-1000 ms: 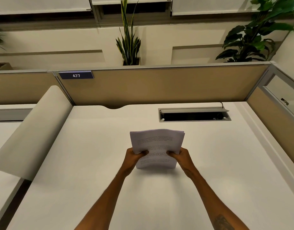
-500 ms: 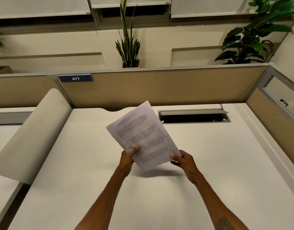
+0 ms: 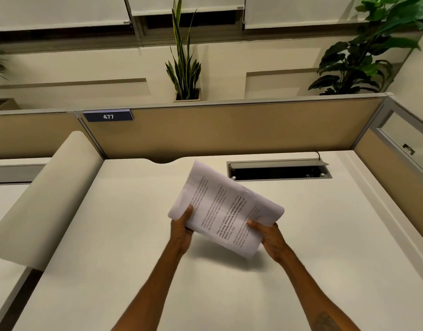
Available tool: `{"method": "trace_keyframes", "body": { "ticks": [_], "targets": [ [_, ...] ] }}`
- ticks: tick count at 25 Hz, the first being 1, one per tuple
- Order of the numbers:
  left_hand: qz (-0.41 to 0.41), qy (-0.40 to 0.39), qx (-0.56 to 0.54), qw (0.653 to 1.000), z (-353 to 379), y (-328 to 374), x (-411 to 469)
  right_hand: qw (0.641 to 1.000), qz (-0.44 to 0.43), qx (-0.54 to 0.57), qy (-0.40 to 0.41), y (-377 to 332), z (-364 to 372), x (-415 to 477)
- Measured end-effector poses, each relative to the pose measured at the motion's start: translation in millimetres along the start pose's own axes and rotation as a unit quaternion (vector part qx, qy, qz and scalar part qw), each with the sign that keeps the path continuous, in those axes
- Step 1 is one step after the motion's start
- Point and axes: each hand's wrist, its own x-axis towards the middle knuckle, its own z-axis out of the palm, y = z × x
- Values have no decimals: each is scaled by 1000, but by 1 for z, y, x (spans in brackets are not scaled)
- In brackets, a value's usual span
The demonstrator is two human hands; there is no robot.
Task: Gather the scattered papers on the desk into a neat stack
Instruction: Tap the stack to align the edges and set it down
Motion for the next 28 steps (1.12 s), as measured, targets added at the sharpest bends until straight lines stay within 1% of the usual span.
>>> {"method": "trace_keyframes", "body": {
  "ticks": [2,4,6,8,10,13,14,16,19,24,28],
  "targets": [
    [0,-2,103,995,-19,19,4,1000,11,-29,-2,-7,-19,1],
    [-29,-31,214,976,-32,31,6,998,22,-53,-4,-12,-28,0],
    [-66,-72,286,953,-36,34,9,996,29,-87,-1,-14,-29,0],
    [-80,-100,343,930,-34,28,9,992,27,-125,14,-12,-24,-1],
    [-61,-94,352,929,-28,17,4,989,14,-143,45,-5,-17,-1],
    [9,-58,347,936,-27,-6,-7,987,-3,-133,95,5,-13,-3],
    [20,-48,345,937,-27,-13,-10,985,-5,-135,105,9,-13,-4],
    [13,-33,340,940,-28,-25,-15,982,-6,-149,114,17,-15,-7],
    [-3,-37,329,944,-26,-34,-22,977,-13,-184,112,30,-19,-12],
    [-4,-36,326,945,-31,-31,-19,972,-10,-198,129,23,-25,-8],
    [-26,-49,355,933,-35,-31,-18,974,-1,-211,86,21,-35,-12]
  ]
}}
